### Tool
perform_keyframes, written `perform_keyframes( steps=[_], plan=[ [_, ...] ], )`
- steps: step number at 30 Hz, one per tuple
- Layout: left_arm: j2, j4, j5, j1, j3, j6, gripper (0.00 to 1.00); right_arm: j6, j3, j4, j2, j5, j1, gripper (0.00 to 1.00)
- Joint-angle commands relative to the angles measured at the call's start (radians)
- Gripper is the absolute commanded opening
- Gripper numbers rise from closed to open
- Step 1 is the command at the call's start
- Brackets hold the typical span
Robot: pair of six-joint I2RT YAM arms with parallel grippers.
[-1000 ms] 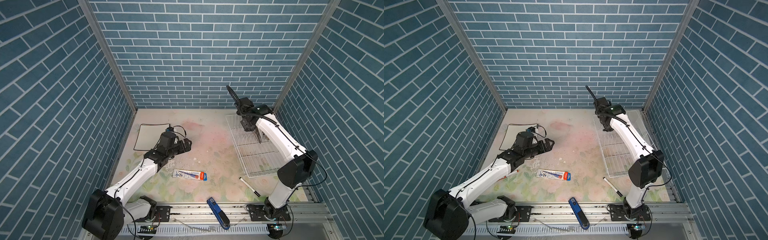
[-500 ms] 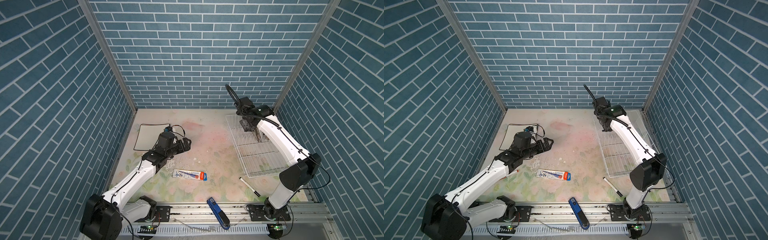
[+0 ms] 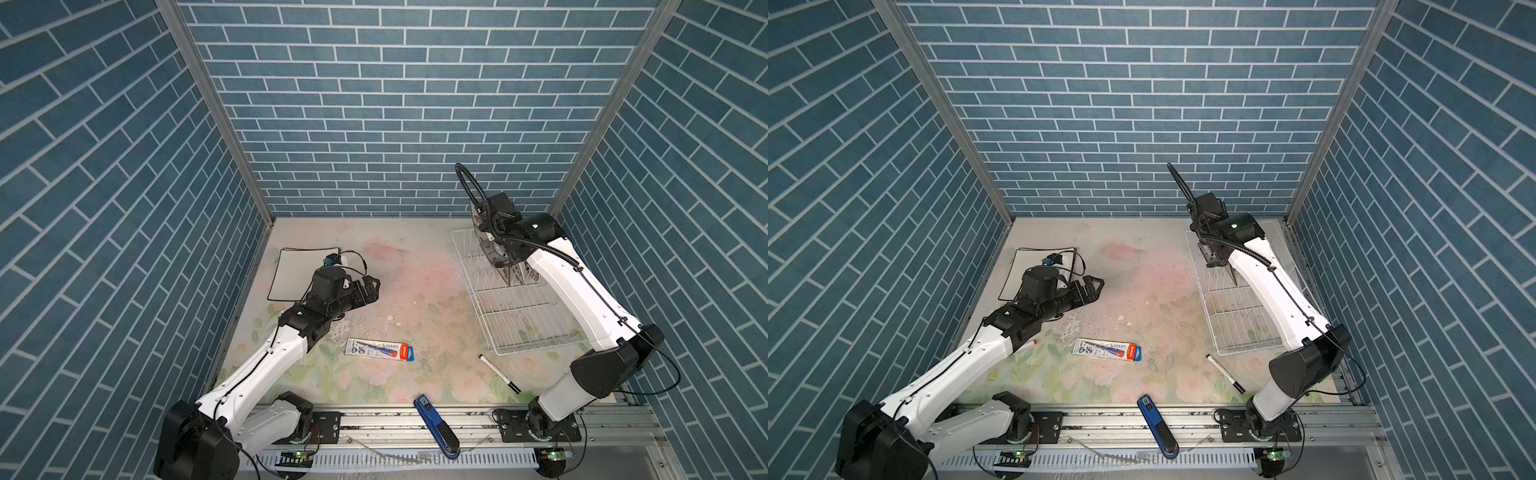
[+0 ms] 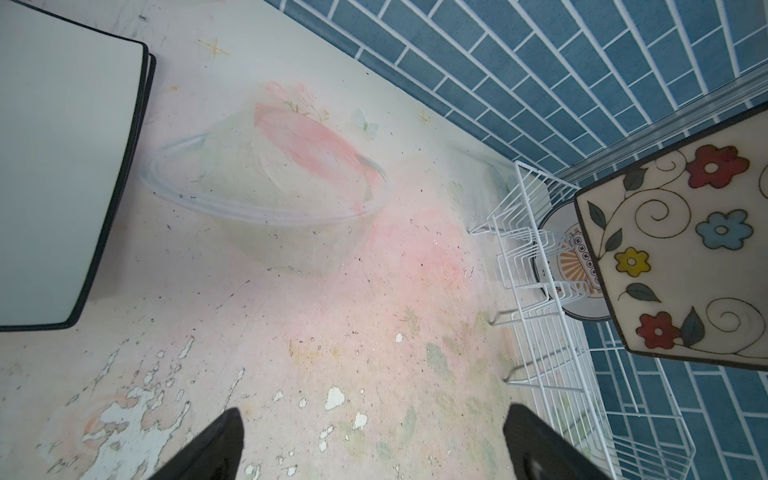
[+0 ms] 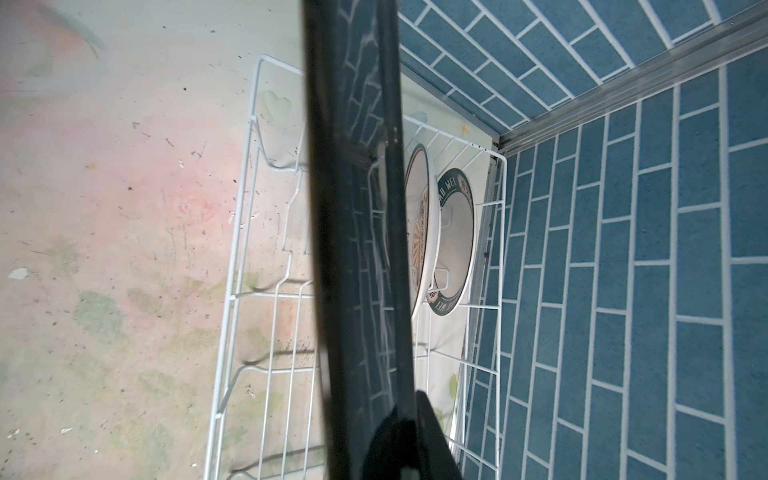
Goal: Unload the plates from the dish rack
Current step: 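Lift the flowered square plate up out of the rack with the right gripper, then carry the plate toward the table center while the left gripper reaches toward it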
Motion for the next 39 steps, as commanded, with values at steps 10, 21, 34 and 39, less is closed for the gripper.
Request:
perform_keyframes(
  steps=[10, 21, 34, 39],
  plan=[
    [-0.063, 0.130, 0.160, 0.006, -0.038, -0.170, 1.00, 0.195, 0.042, 0.129, -0.161, -0.154, 0.007, 0.00],
    [-0.169, 0.037, 0.235, 0.007, 0.018, -0.142, 1.00, 0.337, 0.015, 0.212, -0.255, -0.340, 0.008, 0.00],
    [-0.085, 0.137, 0.398, 0.024, 0.089, -0.142, 1.00, 0.446, -0.141, 0.414, -0.306, -0.568, 0.008, 0.00],
    [-0.015, 0.157, 0.452, 0.054, 0.128, -0.131, 1.00, 0.523, -0.260, 0.604, -0.311, -0.629, -0.011, 0.00]
  ],
)
